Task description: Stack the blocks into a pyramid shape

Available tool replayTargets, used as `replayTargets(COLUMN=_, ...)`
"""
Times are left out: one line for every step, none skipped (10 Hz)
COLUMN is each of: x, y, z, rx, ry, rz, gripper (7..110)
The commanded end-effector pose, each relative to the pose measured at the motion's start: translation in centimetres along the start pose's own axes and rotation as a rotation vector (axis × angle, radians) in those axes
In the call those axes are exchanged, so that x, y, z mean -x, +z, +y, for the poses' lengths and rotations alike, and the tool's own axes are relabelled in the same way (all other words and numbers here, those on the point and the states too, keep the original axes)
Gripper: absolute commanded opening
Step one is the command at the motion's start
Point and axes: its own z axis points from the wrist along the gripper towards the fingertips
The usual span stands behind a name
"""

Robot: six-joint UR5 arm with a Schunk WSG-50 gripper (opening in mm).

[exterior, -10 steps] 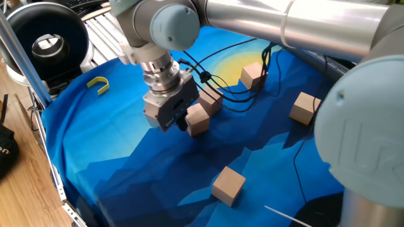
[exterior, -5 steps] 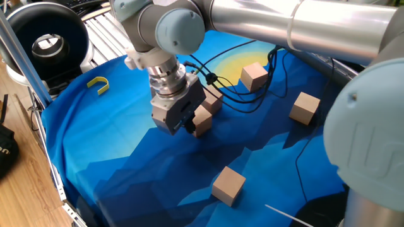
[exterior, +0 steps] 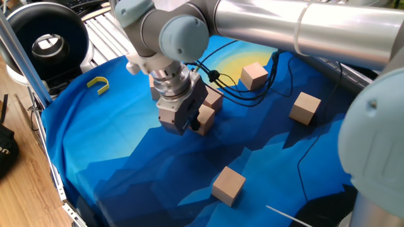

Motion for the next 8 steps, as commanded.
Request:
replayTargets(x=1.0, y=-0.3, z=0.0, rx=-0.015, ry=-0.134, rz=-0.059, gripper=7)
replayTargets(x=1.3, y=-0.3, z=-0.3, rx=-0.029, ry=-0.156, rz=-0.071, gripper=7)
replayTargets(x=1.4, y=-0.4, z=-0.6, rx=-0.039, ry=-0.165, rz=-0.072, gripper=7)
replayTargets(x=1.2, y=-0.4, z=-1.6, rx=-0.073, ry=-0.173, rz=-0.061, gripper=7)
replayTargets(x=1.3, y=-0.3, z=-1.9, rx=-0.078, ry=-0.177, rz=-0.060, gripper=7)
replayTargets(x=1.4, y=-0.3, z=-2.0, rx=-0.075, ry=-0.187, rz=-0.063, gripper=7)
replayTargets(x=1.5, y=-0.3, z=-1.9, rx=-0.070, ry=-0.192, rz=-0.072, gripper=7)
replayTargets(x=1.5, y=-0.4, z=-2.0, rx=-0.071, ry=-0.198, rz=-0.073, gripper=7)
